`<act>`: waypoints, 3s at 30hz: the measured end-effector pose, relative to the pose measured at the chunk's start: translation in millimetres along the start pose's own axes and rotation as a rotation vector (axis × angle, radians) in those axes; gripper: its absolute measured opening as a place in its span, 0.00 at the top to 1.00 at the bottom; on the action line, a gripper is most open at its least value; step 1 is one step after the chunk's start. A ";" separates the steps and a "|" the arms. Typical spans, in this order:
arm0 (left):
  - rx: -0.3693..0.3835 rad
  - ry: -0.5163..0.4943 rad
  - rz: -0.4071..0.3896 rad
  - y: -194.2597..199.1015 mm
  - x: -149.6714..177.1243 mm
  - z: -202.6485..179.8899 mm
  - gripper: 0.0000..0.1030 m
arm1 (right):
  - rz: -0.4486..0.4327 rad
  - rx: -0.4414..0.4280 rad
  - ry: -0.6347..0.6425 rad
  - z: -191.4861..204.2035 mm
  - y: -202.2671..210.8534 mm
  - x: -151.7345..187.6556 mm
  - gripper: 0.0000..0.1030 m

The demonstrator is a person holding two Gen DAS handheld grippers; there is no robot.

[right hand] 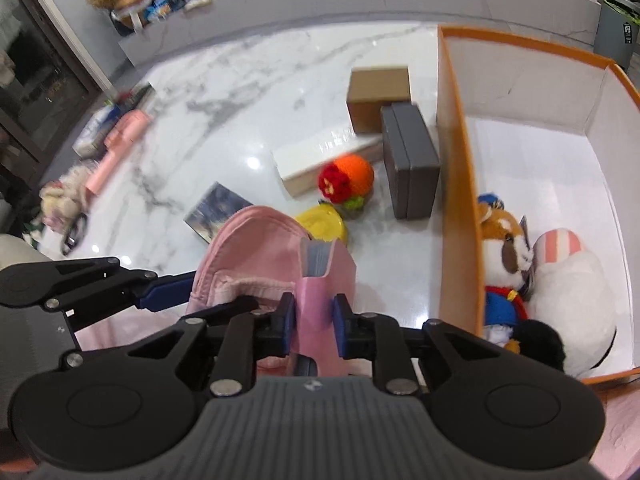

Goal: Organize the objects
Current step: 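Lower backpack and pouch into the box and open both tools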

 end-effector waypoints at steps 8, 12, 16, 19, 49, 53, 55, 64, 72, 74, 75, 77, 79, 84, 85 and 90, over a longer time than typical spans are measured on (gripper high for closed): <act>-0.004 -0.038 -0.182 67.9 -61.6 -17.3 0.72 | -0.174 -0.070 0.061 -0.1 84.6 -26.8 0.80; 0.039 -0.067 -0.245 77.6 -99.2 -46.4 0.72 | -0.238 -0.067 0.083 -17.2 128.9 -43.1 0.80; 0.127 -0.075 -0.252 66.8 -127.7 -84.5 0.73 | -0.256 -0.037 0.066 -53.0 164.4 -57.9 0.80; 0.188 -0.084 -0.223 42.2 -142.9 -117.1 0.73 | -0.231 0.006 0.036 -88.0 179.5 -64.1 0.80; 0.262 -0.051 0.226 -121.2 -127.6 -211.9 0.71 | 0.088 0.108 -0.142 -238.5 97.4 -42.8 0.79; 0.285 -0.047 0.246 -122.4 -130.1 -212.6 0.64 | 0.106 0.130 -0.125 -235.9 94.4 -44.0 0.79; 0.299 -0.048 0.244 -120.1 -130.3 -211.5 0.59 | 0.117 0.139 -0.117 -234.8 93.1 -44.8 0.79; 0.390 -0.054 0.243 -106.5 -125.3 -206.5 0.55 | 0.156 0.169 -0.078 -230.5 91.1 -45.1 0.78; 0.404 -0.140 0.212 -107.3 -121.0 -221.4 0.74 | 0.165 0.180 -0.043 -230.3 92.5 -42.0 0.90; 0.408 -0.149 0.213 -108.9 -120.2 -224.6 0.74 | 0.166 0.181 -0.040 -230.8 91.9 -41.4 0.90; 0.411 -0.154 0.216 -109.8 -120.1 -226.1 0.74 | 0.165 0.179 -0.043 -231.3 91.9 -41.2 0.90; 0.411 -0.162 0.223 -112.2 -118.9 -228.9 0.75 | 0.161 0.171 -0.049 -231.7 92.1 -41.3 0.90; 0.420 -0.163 0.237 -116.7 -116.0 -232.3 0.75 | 0.159 0.167 -0.048 -231.5 91.8 -41.4 0.90; 0.418 -0.138 0.252 -125.9 -113.7 -232.3 0.76 | 0.157 0.158 -0.051 -231.2 90.2 -42.4 0.90; 0.417 -0.135 0.249 -125.3 -113.9 -231.2 0.76 | 0.156 0.159 -0.050 -231.2 90.3 -42.1 0.90; 0.408 -0.131 0.215 -116.4 -115.9 -225.2 0.64 | 0.148 0.160 -0.054 -230.5 95.7 -40.6 0.87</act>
Point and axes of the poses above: each gripper's, at about its wrist camera, not at the fingertips, and y roughly against the way its jaws point, z to its left, x to its underside, the point moved 4 cm from there along -y, roughly the way its jaws point, and after that the axes turned 6 degrees about -x, right-handed, at the moved point
